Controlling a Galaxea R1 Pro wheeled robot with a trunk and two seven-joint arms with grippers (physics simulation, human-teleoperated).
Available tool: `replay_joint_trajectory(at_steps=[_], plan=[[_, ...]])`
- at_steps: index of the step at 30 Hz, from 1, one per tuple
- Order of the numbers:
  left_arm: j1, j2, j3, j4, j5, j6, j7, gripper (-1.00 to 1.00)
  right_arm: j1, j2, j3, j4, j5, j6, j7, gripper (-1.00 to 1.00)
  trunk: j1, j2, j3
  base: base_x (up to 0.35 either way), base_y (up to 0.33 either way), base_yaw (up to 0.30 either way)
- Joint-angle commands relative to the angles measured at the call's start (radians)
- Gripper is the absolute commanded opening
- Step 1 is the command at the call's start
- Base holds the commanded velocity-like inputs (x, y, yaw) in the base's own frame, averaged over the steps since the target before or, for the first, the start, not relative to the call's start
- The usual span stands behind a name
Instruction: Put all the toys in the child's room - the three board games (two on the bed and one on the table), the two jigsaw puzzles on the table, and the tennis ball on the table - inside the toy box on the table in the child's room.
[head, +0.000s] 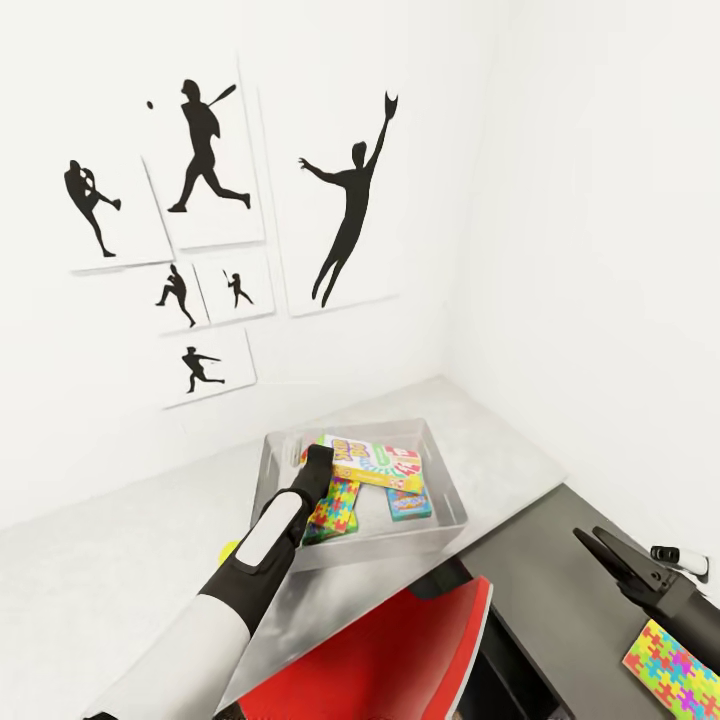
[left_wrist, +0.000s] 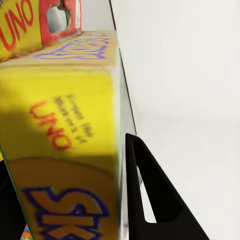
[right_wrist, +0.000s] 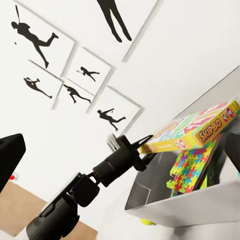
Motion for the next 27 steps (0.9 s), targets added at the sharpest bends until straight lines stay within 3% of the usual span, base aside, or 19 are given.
replay_joint_trajectory(at_steps=[1,24,25,27], plan=[[-0.001,0.000,-0.002,-0.001,0.008,-0.007,0.004,-1.00,-0.001,0.000,0.000,0.000,-0.004,0.006,0.002,1.00,0.001,-0.002,-0.004,0.000,0.000,0.000],[-0.001,0.000,-0.001,0.001,0.008,-0.007,0.001,-1.00,-0.001,0.000,0.000,0.001,-0.003,0.005,0.014,1.00,0.001,-0.002,-0.013,0.000,0.000,0.000],[-0.001,0.000,0.000,0.001,0.008,-0.007,0.001,1.00,-0.001,0.000,0.000,0.001,-0.003,0.005,0.014,1.00,0.001,-0.002,-0.013,0.000,0.000,0.000],[-0.001,0.000,0.000,0.001,0.009,-0.011,0.001,1.00,-0.001,0.000,0.000,0.001,-0.003,0.005,0.014,1.00,0.001,-0.002,-0.013,0.000,0.000,0.000]])
